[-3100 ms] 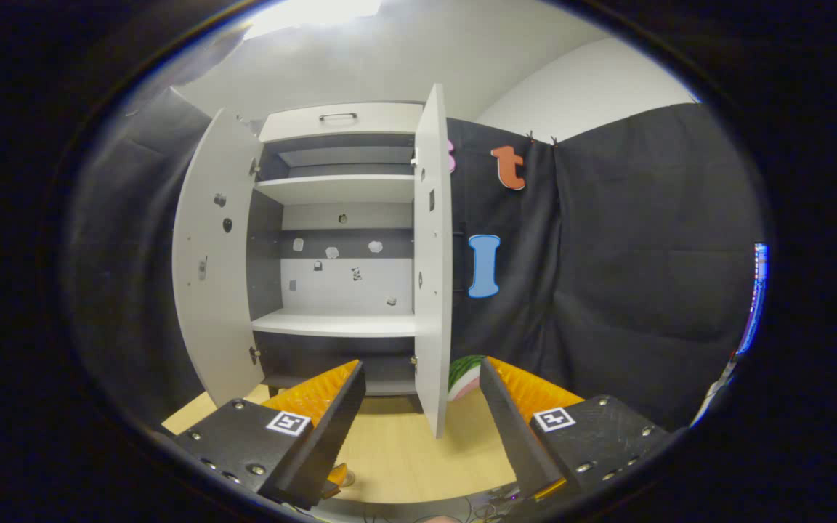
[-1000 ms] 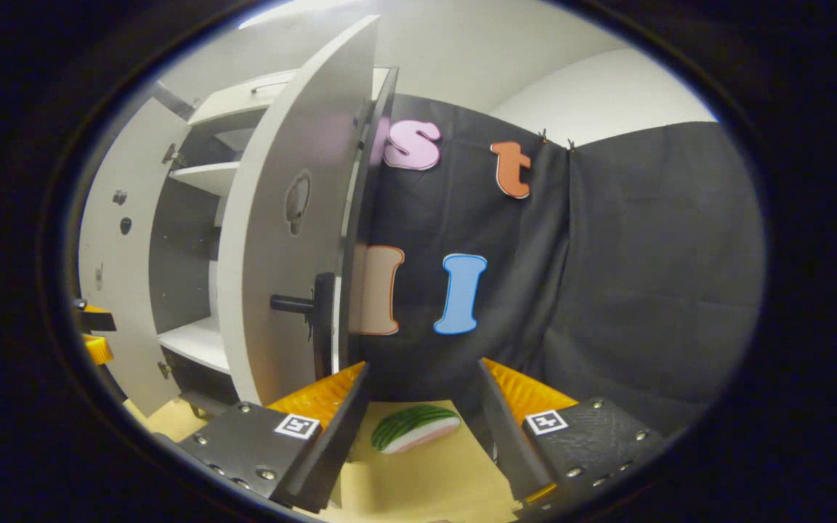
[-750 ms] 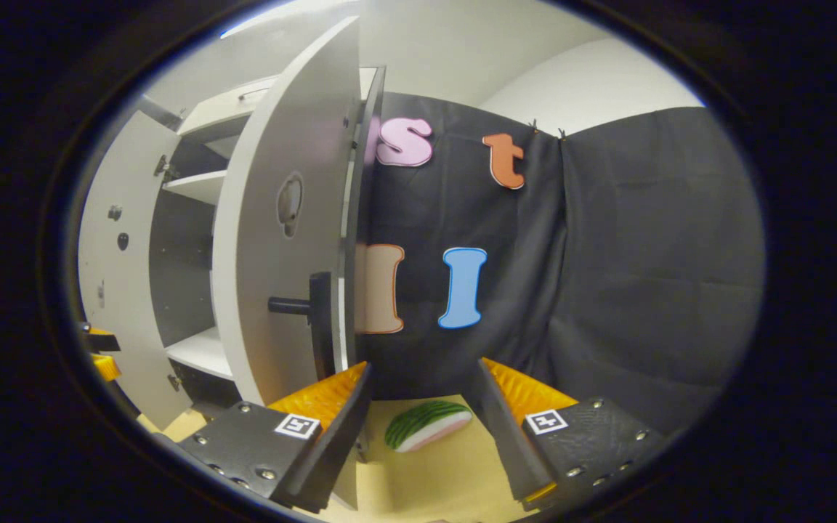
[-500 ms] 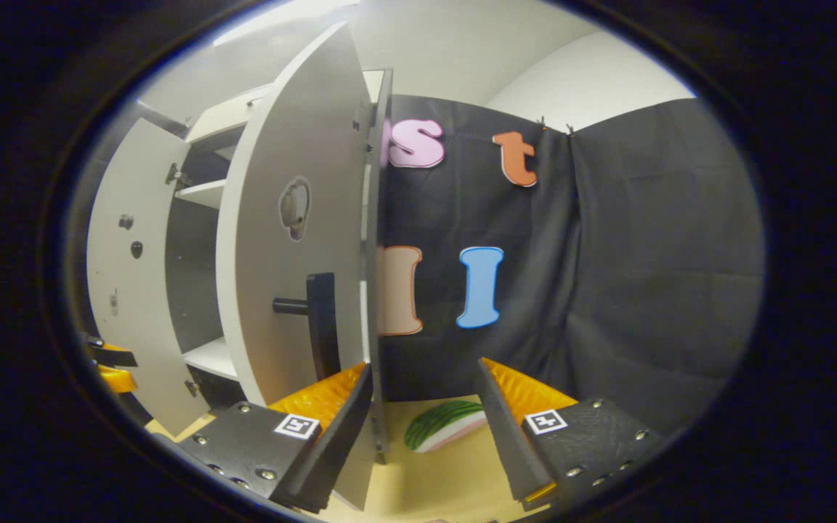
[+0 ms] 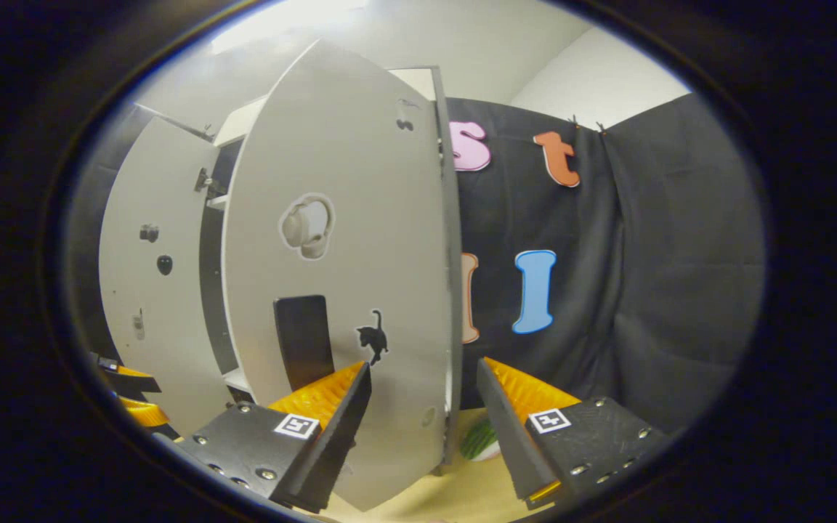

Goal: Grasp the bottle in the cabinet with the left hand and place it on the coaster, then close the right door with the right hand and the left door with the left hand.

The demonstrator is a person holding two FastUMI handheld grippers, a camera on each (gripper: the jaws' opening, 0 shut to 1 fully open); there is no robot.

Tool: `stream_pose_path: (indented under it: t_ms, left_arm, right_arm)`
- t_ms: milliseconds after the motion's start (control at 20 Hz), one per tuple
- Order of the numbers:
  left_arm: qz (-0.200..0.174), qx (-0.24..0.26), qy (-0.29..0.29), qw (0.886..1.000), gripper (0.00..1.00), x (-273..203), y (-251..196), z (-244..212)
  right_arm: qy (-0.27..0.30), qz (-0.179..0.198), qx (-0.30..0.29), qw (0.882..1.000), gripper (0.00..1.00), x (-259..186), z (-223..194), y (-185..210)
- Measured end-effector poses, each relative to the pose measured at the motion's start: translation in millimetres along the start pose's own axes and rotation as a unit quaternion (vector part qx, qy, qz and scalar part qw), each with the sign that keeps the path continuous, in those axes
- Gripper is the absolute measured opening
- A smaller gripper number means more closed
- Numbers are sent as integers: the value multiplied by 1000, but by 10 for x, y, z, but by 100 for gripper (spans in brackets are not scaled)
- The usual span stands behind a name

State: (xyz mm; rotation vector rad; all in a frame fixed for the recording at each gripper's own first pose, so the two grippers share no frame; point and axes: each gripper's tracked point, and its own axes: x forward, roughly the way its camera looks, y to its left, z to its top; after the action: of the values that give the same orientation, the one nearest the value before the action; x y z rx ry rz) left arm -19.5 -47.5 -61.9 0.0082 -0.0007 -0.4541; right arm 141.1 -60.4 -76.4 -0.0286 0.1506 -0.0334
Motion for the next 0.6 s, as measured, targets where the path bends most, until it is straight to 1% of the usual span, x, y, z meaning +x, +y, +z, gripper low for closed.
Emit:
stream_pose_path:
  t_ms: [50,150,200,250,300,350,400,500,550,600]
  left_arm:
    - [7,-3,2,1000,98,-60,87,-38]
    - [23,-4,12,1000,98,-138,264,-140]
    - [34,-3,14,999,98,-194,357,-182]
    - [39,-4,16,999,98,-242,417,-205]
    - [35,-7,15,999,98,-295,422,-217]
    - [32,-10,14,999,97,-359,422,-227]
    - [29,-11,12,999,95,-414,431,-226]
    - [37,-11,16,999,95,-476,532,-255]
    - [41,-12,17,999,95,-480,595,-270]
    - [46,-15,17,999,95,-487,658,-278]
  right_arm:
    - [-3,12,4,1000,94,22,1,123]
    - [-15,28,13,999,87,43,28,319]
    - [-19,28,16,999,87,65,29,374]
    - [-16,28,19,999,90,91,17,417]
    - [-11,28,19,999,87,99,-7,460]
    - [-7,24,18,1000,87,110,-28,484]
    - [-4,18,19,1000,90,113,-47,476]
    - [2,0,21,1000,90,56,-94,417]
    - [2,-3,23,1000,90,-6,-108,405]
    - [0,1,26,1000,87,-91,-112,437]
